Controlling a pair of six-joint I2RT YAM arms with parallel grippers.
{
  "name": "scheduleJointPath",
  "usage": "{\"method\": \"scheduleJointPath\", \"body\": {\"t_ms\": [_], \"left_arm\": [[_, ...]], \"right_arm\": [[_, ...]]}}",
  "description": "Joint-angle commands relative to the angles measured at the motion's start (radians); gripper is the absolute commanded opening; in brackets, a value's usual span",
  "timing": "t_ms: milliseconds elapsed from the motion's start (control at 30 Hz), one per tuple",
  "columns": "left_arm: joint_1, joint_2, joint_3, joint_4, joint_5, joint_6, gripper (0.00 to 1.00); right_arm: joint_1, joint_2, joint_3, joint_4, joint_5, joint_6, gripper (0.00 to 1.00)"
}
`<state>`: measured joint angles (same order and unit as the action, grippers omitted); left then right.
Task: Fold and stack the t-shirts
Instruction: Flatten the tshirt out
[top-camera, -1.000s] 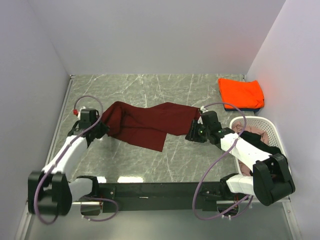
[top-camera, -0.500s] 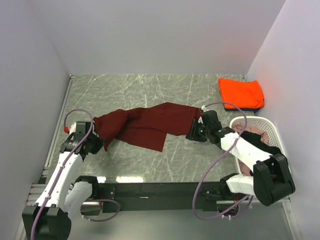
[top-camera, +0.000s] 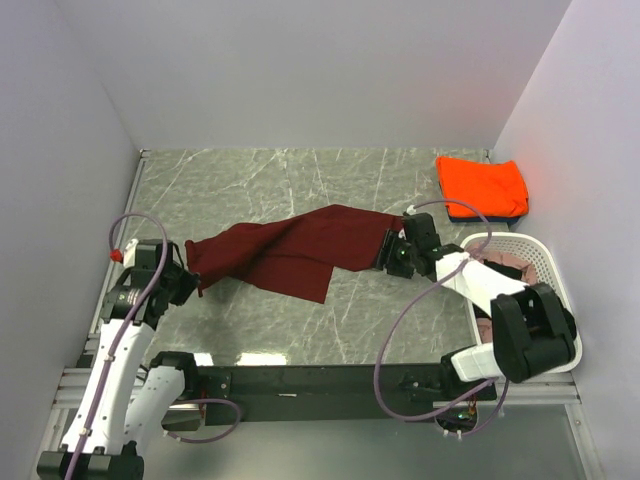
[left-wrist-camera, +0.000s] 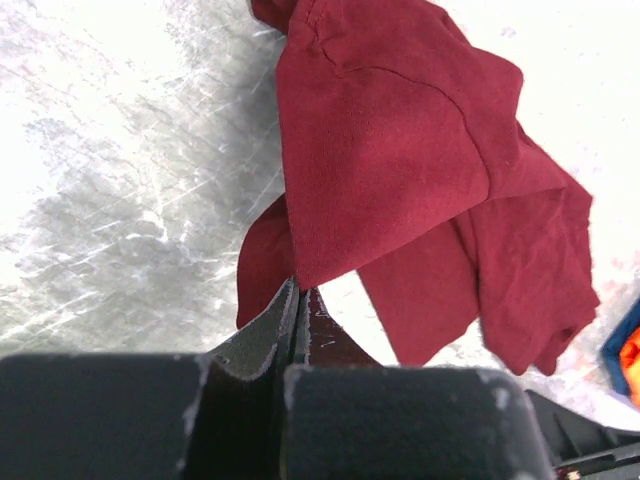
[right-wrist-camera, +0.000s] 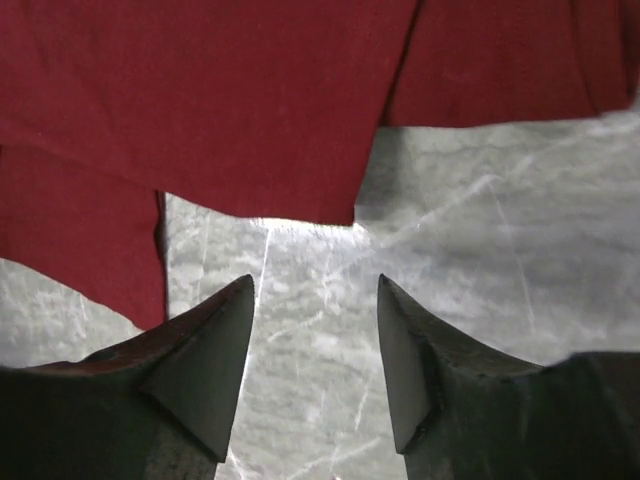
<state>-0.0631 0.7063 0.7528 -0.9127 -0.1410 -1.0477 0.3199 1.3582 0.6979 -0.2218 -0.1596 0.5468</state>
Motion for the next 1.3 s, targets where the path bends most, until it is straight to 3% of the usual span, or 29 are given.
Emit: {"method": "scheduleJointPath", "body": {"t_ms": [0, 233, 400, 433, 467, 567, 867, 1067, 1200, 1233, 1267], "left_arm": [[-0.003, 0.021, 0.042, -0.023, -0.020, 0.046, 0.01], [-0.003, 0.042, 0.088, -0.012, -0.013, 0.078, 0.01], [-0.003, 0.094, 0.131, 0.015, -0.025, 0.097, 0.01], [-0.003, 0.104, 0.141, 0.015, -0.028, 0.100, 0.01], [-0.001, 0.120, 0.169, 0.014, -0.028, 0.104, 0.01], [-0.001, 0.136, 0.244, -0.017, -0.040, 0.113, 0.01], [-0.001, 0.053, 0.342, -0.176, -0.089, 0.118, 0.01], [-0.001, -0.030, 0.324, -0.247, -0.103, 0.091, 0.01], [-0.001, -0.044, 0.280, -0.275, -0.086, 0.097, 0.02], [-0.001, -0.050, 0.267, -0.296, -0.078, 0.097, 0.02], [-0.001, -0.057, 0.267, -0.310, -0.071, 0.092, 0.03]], "right_arm": [[-0.008, 0.047, 0.017, 0.123, -0.066, 0.030, 0.61], [-0.015, 0.186, 0.020, 0.219, -0.075, 0.096, 0.61], [-0.015, 0.254, 0.037, 0.294, -0.089, 0.110, 0.51], [-0.015, 0.254, 0.044, 0.285, -0.083, 0.102, 0.47], [-0.015, 0.236, 0.058, 0.245, -0.072, 0.093, 0.29], [-0.022, 0.136, 0.090, 0.083, -0.009, 0.047, 0.00], [-0.056, -0.300, 0.169, -0.540, 0.080, -0.047, 0.00], [-0.134, -0.586, 0.109, -0.758, 0.150, -0.028, 0.00], [-0.140, -0.630, 0.068, -0.823, 0.183, -0.005, 0.16], [-0.140, -0.642, 0.071, -0.833, 0.178, 0.002, 0.22], [-0.140, -0.654, 0.075, -0.847, 0.173, 0.010, 0.35]]}}
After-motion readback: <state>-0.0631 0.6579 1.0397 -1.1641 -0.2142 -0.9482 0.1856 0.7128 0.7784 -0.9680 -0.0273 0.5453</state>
